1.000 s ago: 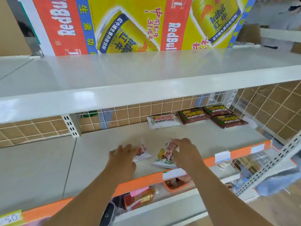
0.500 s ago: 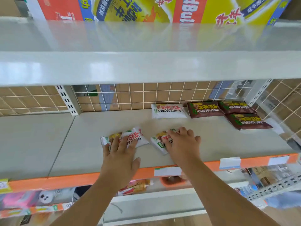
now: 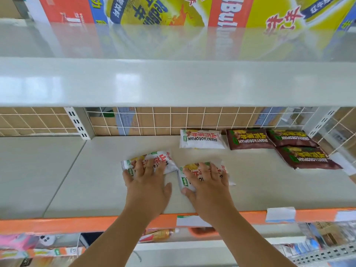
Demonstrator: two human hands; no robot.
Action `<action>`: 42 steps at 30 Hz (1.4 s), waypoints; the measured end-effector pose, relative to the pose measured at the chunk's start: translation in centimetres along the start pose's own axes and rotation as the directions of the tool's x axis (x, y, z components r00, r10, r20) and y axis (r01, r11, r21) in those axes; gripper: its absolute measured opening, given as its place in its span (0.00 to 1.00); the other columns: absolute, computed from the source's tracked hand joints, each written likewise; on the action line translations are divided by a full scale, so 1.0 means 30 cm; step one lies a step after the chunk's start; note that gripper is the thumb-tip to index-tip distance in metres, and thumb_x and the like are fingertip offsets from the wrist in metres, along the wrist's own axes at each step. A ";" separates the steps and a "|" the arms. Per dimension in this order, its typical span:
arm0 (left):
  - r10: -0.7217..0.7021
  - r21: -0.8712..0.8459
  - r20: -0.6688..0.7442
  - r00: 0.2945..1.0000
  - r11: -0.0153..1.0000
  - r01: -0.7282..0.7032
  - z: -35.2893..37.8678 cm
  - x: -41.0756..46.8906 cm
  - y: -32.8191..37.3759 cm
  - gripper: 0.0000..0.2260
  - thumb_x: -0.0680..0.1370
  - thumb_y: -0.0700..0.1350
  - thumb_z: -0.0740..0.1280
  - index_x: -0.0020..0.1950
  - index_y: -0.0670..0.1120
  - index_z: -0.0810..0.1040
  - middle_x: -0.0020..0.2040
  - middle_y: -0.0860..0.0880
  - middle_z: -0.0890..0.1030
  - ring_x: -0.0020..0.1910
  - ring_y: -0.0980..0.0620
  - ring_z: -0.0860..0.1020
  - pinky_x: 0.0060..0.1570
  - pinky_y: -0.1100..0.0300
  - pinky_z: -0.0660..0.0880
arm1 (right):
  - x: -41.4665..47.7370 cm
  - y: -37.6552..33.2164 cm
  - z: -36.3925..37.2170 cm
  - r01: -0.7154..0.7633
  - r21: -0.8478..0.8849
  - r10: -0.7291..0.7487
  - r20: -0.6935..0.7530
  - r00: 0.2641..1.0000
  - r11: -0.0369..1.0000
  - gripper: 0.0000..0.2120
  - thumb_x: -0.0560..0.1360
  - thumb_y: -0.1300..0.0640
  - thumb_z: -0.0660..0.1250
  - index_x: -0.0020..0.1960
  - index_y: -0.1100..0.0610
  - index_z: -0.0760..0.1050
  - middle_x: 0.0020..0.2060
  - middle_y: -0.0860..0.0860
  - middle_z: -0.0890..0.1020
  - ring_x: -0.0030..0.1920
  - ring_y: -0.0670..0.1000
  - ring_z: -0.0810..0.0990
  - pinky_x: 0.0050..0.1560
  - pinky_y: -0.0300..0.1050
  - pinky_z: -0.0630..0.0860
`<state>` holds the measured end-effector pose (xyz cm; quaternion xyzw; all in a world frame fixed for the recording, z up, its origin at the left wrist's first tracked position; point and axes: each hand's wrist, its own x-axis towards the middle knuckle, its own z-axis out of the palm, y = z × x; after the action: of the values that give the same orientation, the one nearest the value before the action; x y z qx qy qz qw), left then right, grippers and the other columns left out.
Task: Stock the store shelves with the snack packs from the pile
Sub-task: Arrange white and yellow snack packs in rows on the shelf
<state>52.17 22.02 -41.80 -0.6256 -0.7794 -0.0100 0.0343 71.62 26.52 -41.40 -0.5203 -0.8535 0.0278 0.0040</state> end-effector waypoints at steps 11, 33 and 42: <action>0.103 -0.050 -0.027 0.994 0.993 -0.104 0.045 0.172 -0.018 0.35 0.76 0.70 0.49 0.80 0.59 0.46 0.82 0.46 0.51 0.80 0.36 0.47 0.73 0.32 0.50 | 0.105 -0.021 0.009 -0.139 0.037 0.140 -0.024 0.990 0.990 0.29 0.79 0.30 0.44 0.78 0.35 0.45 0.81 0.54 0.51 0.80 0.63 0.44 0.76 0.69 0.43; 0.106 -0.086 -0.011 0.994 0.991 -0.106 0.060 0.332 -0.031 0.32 0.79 0.63 0.49 0.82 0.58 0.45 0.84 0.50 0.45 0.81 0.41 0.41 0.77 0.37 0.43 | 0.196 -0.020 0.012 -0.211 0.025 0.212 -0.056 0.976 0.977 0.29 0.79 0.30 0.43 0.78 0.34 0.47 0.81 0.53 0.52 0.80 0.63 0.46 0.76 0.69 0.44; 0.154 -0.019 -0.075 0.985 0.988 -0.156 0.067 0.341 -0.033 0.31 0.77 0.61 0.48 0.80 0.59 0.52 0.82 0.49 0.57 0.79 0.40 0.53 0.72 0.38 0.58 | 0.199 -0.017 0.023 -0.202 0.027 0.203 -0.069 0.977 0.979 0.29 0.80 0.30 0.42 0.79 0.35 0.46 0.81 0.54 0.52 0.80 0.63 0.45 0.75 0.70 0.43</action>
<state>48.94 31.90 -43.09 -0.6838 -0.7265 -0.0398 0.0556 68.41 31.56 -42.20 -0.6052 -0.7950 0.0181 0.0368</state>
